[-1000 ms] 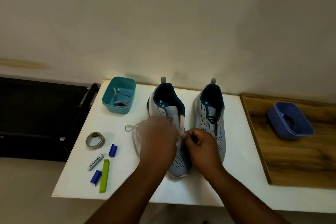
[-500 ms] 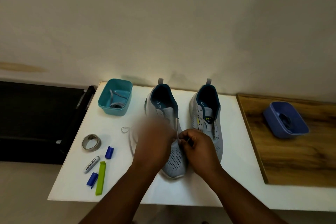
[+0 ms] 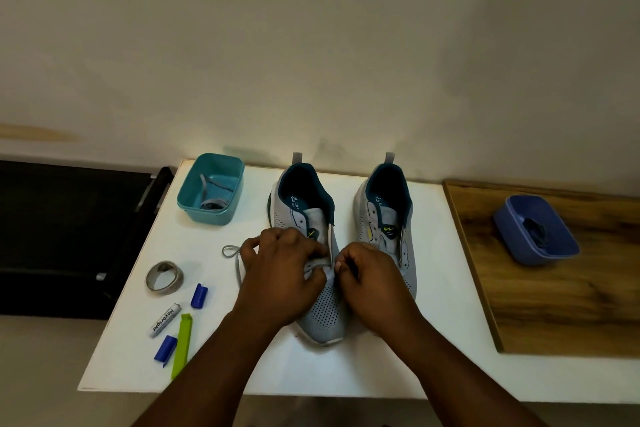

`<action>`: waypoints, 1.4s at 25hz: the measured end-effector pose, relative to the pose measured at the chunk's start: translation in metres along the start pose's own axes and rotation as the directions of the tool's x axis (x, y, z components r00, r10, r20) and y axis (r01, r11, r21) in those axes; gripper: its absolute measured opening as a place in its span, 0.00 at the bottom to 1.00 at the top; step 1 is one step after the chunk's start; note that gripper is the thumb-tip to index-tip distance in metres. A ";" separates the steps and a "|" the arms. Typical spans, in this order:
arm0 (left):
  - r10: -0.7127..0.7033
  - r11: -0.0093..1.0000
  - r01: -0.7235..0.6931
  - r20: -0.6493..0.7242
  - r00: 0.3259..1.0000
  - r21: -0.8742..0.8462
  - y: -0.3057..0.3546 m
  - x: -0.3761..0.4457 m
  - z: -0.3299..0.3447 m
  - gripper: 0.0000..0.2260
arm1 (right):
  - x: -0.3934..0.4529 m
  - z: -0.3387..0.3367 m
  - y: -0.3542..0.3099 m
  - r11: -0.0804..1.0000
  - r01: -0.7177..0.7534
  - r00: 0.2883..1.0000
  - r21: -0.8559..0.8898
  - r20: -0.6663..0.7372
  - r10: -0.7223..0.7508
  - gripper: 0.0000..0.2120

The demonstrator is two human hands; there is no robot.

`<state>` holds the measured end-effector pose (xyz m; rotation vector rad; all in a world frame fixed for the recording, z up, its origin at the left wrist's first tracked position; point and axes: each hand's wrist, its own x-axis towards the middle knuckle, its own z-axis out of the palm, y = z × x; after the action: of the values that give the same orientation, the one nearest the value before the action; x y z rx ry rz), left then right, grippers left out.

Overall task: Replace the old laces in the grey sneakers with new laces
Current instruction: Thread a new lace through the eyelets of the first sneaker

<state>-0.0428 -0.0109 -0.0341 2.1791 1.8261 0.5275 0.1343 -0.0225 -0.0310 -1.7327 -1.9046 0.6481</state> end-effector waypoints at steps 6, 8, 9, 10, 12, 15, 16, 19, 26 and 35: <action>0.024 0.999 -0.024 -0.007 1.000 0.031 0.003 -0.004 -0.003 0.17 | -0.004 -0.003 -0.012 0.986 0.015 0.999 -0.168 0.052 -0.006 0.05; 0.018 1.000 -0.018 -0.019 1.000 0.002 0.003 -0.003 -0.001 0.16 | -0.002 -0.005 -0.012 0.988 0.016 0.997 -0.155 0.071 -0.005 0.06; 0.007 1.000 -0.007 -0.030 1.000 -0.014 0.003 -0.003 0.000 0.15 | -0.001 -0.006 -0.012 0.988 0.009 0.996 -0.156 0.084 0.004 0.07; -0.005 1.000 0.005 -0.036 0.999 -0.015 0.003 -0.004 0.001 0.15 | 0.000 -0.006 -0.013 0.986 -0.004 0.995 -0.166 0.101 0.021 0.10; -0.034 0.999 0.034 -0.028 0.999 0.015 0.004 -0.004 0.000 0.16 | 0.000 -0.007 -0.017 0.982 -0.031 0.992 -0.189 0.111 0.053 0.12; -0.052 0.996 0.052 -0.009 0.999 0.068 0.006 -0.006 -0.005 0.19 | 0.000 -0.029 -0.018 0.953 -0.112 0.993 -0.283 0.005 0.118 0.10; -0.044 0.996 0.045 -0.007 0.999 0.082 0.007 -0.006 -0.006 0.20 | 0.002 -0.043 -0.016 0.936 -0.172 0.985 -0.306 -0.065 0.160 0.11; -0.007 0.997 0.008 -0.021 1.000 0.071 0.009 -0.008 -0.007 0.19 | 0.001 -0.078 -0.011 0.887 -0.276 0.940 -0.371 -0.297 0.168 0.12; 0.046 0.999 -0.045 -0.039 0.998 0.011 0.000 -0.004 -0.009 0.14 | -0.003 -0.026 -0.024 0.918 0.073 0.986 -0.390 0.167 -0.008 0.09; -0.006 0.994 0.005 -0.010 1.000 -0.106 0.002 -0.004 -0.017 0.16 | 0.000 -0.135 0.017 0.662 -0.286 0.945 -0.693 -0.089 0.315 0.05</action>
<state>-0.0486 -0.0162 -0.0181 2.1055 1.7664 0.6213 0.2330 -0.0178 0.0618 -2.5621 -2.0546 0.0181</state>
